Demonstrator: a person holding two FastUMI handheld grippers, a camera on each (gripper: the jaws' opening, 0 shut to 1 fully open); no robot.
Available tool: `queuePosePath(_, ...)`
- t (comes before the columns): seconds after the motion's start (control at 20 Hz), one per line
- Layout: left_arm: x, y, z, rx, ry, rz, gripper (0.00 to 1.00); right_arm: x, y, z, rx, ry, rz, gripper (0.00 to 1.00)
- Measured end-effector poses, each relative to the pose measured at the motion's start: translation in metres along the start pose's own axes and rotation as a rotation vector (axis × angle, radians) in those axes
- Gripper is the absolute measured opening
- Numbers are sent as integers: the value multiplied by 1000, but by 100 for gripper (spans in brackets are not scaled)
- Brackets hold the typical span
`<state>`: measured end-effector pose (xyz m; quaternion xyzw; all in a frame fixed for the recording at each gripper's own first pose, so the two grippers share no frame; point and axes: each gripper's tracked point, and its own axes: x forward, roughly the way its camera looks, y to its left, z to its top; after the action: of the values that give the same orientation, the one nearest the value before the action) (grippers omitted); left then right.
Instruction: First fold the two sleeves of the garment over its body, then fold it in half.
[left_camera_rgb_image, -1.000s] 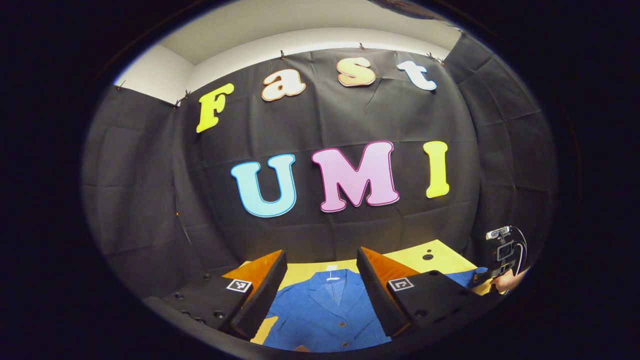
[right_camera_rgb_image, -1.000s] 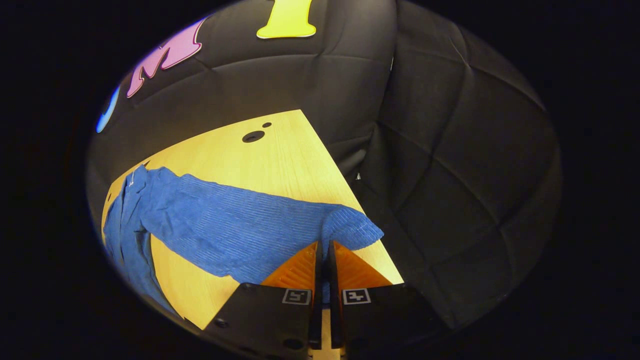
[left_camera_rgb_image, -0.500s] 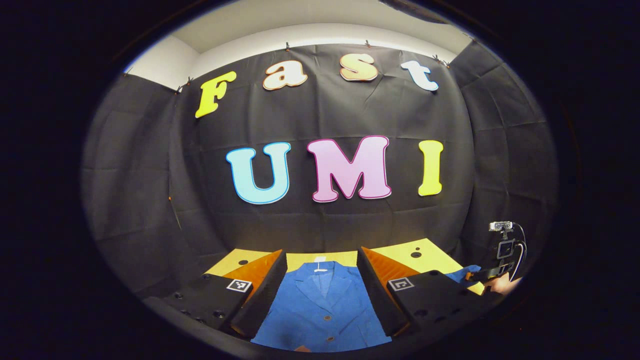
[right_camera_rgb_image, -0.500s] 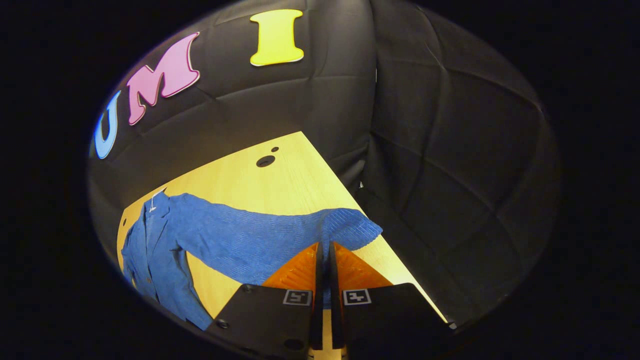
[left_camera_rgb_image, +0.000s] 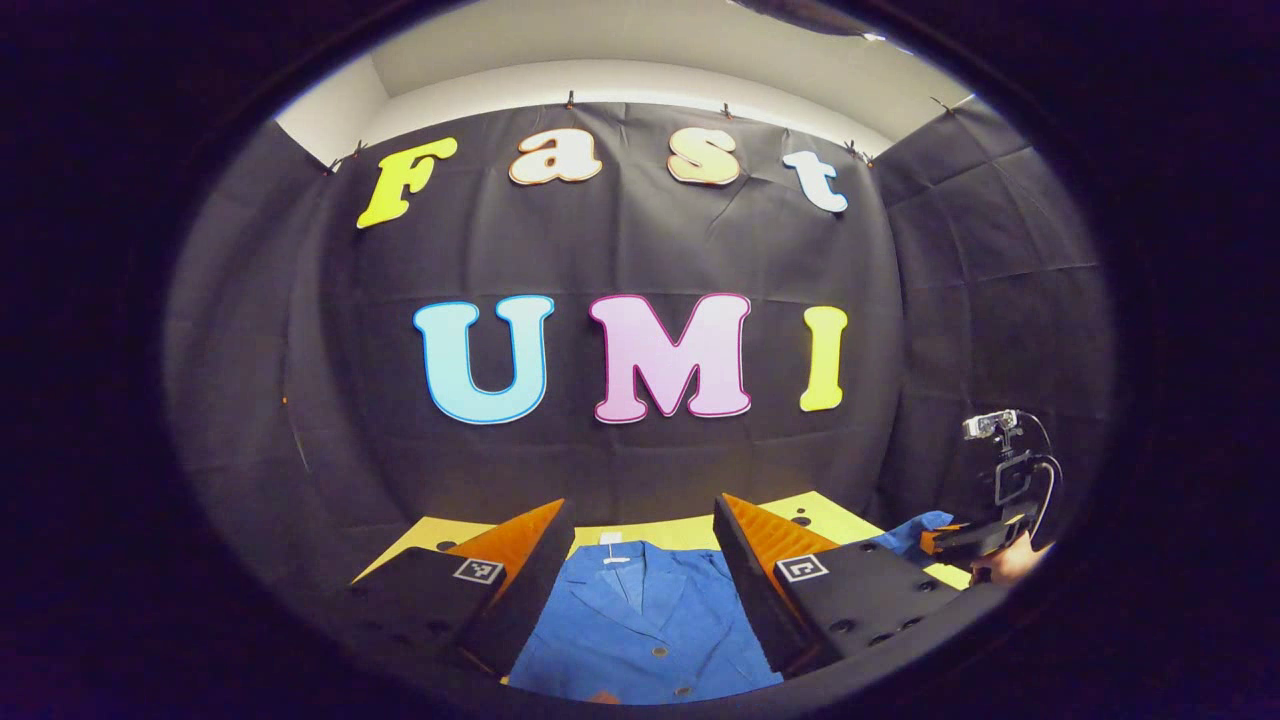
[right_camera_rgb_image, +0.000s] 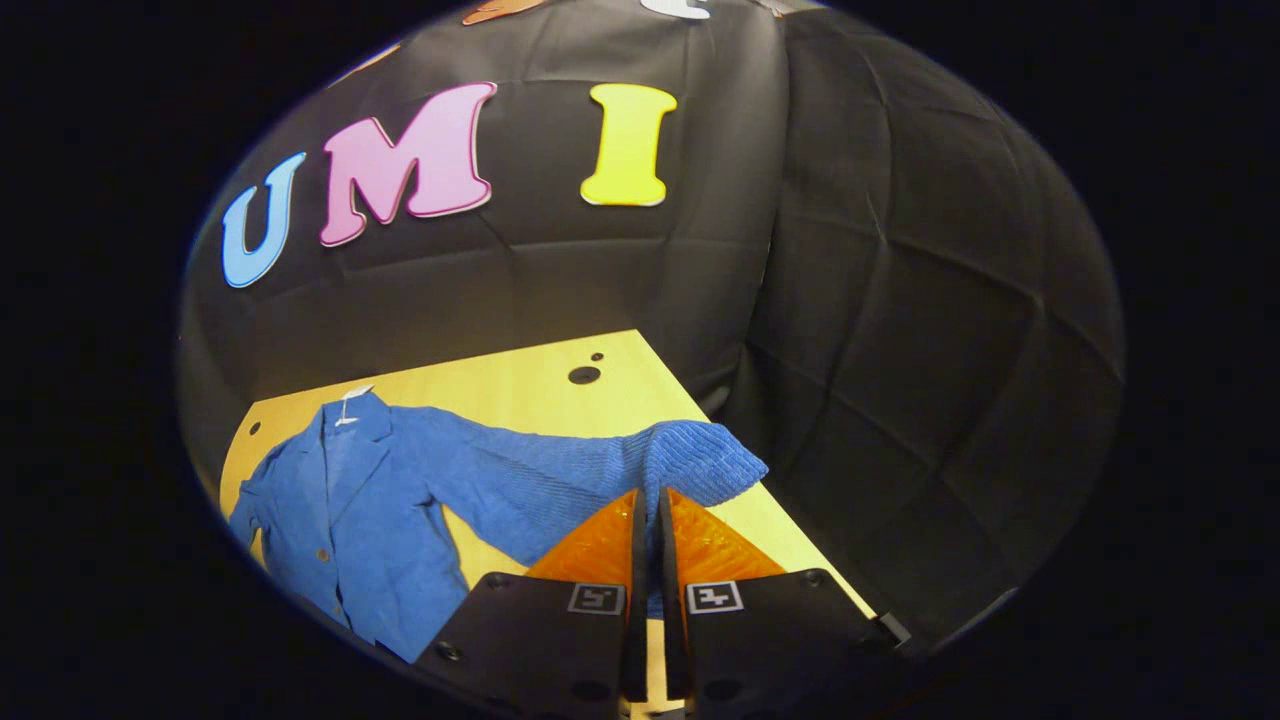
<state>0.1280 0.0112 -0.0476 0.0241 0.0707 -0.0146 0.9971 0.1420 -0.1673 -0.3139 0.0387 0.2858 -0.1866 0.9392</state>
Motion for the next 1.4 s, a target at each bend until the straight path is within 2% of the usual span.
queuePosePath(0.2, 3, 56, -13, -19, 9, -5, 82, -36, 50, 24, 22, -77, -32, 8)
queuePosePath(0.45, 6, 111, -24, -57, 20, 21, 82, -38, 128, 38, -43, -105, 27, 8)
queuePosePath(0.65, 5, 140, -27, -45, 18, 54, 81, -15, 192, 39, -77, -69, 105, 8)
queuePosePath(0.85, 0, 167, -42, -53, 48, 99, 82, 21, 254, 24, -122, 10, 188, 8)
queuePosePath(1.15, -16, 221, -82, -74, 119, 233, 81, 56, 359, -1, -168, 103, 300, 8)
queuePosePath(1.4, -43, 265, -125, -142, 183, 364, 82, 39, 456, -35, -240, 147, 449, 8)
